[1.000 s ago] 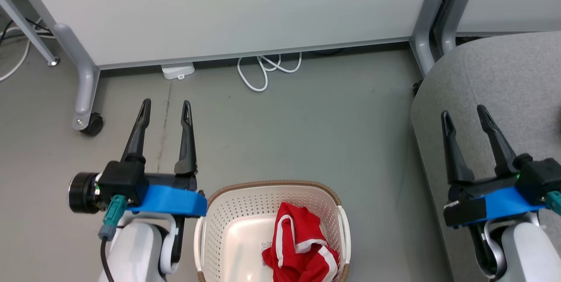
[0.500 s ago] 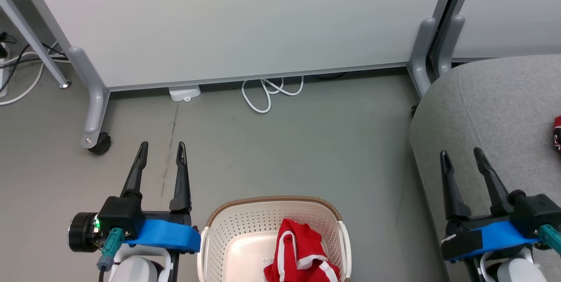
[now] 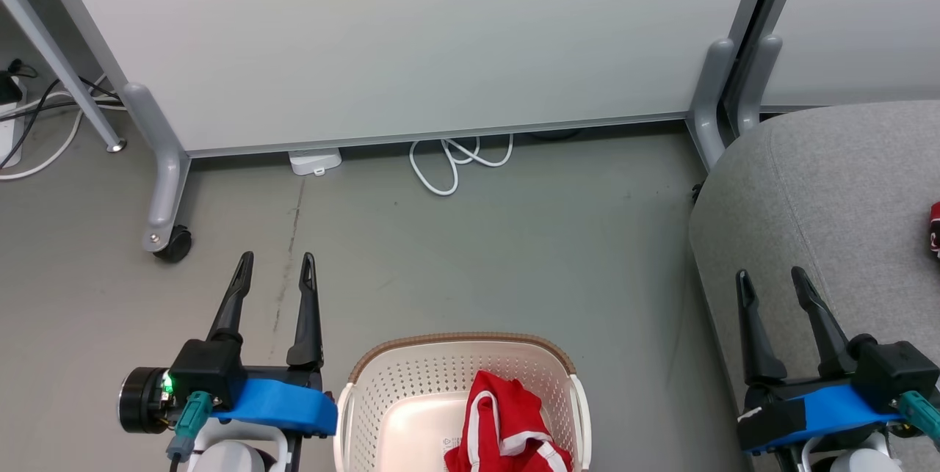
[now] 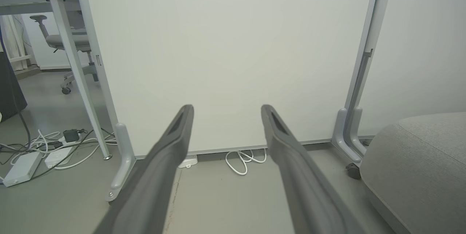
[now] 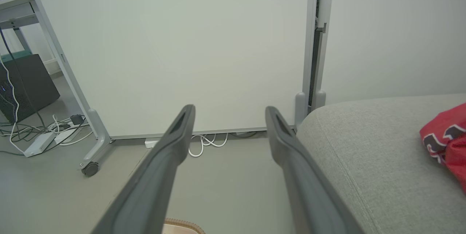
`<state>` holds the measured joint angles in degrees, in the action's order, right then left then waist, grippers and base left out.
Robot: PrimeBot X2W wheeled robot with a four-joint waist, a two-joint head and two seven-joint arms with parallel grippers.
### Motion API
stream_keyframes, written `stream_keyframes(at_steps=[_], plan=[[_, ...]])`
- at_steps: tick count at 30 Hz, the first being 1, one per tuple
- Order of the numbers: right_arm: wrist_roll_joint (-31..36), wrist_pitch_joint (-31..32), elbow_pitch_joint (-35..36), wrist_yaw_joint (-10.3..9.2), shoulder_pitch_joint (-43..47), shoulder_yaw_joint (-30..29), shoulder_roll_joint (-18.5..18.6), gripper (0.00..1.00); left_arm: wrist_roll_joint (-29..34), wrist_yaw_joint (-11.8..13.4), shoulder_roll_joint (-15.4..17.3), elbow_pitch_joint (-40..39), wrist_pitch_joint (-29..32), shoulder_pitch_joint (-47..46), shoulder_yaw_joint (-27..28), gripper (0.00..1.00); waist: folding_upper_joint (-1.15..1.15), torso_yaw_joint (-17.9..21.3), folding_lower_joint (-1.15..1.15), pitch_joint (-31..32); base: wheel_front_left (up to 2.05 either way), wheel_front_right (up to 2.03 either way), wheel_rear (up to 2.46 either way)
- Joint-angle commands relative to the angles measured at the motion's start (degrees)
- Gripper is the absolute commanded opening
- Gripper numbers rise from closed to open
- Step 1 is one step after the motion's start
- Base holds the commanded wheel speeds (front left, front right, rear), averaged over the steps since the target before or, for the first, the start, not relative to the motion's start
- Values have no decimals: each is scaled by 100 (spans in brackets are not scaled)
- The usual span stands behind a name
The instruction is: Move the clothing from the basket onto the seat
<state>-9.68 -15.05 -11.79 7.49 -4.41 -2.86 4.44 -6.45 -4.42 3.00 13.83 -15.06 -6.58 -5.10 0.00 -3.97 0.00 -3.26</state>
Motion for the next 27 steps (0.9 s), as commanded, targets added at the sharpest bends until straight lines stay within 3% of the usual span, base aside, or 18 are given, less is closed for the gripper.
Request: stream_keyframes(at_steps=[1,16,27], plan=[[-7,-20,-18,1,79,-14,-16,100,30,-11,-8,11,-17,31,19,100,0,3,0,6,0,0,0],[-16,-20,-35,1,46,25,-20,100,-31,-56,-16,117,-17,-150,-90,100,0,34,0,-52,0,0,0],[-58,-20,57,1,-344,148,61,100,-65,-234,-13,1026,-17,-864,-732,100,0,316,0,-625,0,0,0]])
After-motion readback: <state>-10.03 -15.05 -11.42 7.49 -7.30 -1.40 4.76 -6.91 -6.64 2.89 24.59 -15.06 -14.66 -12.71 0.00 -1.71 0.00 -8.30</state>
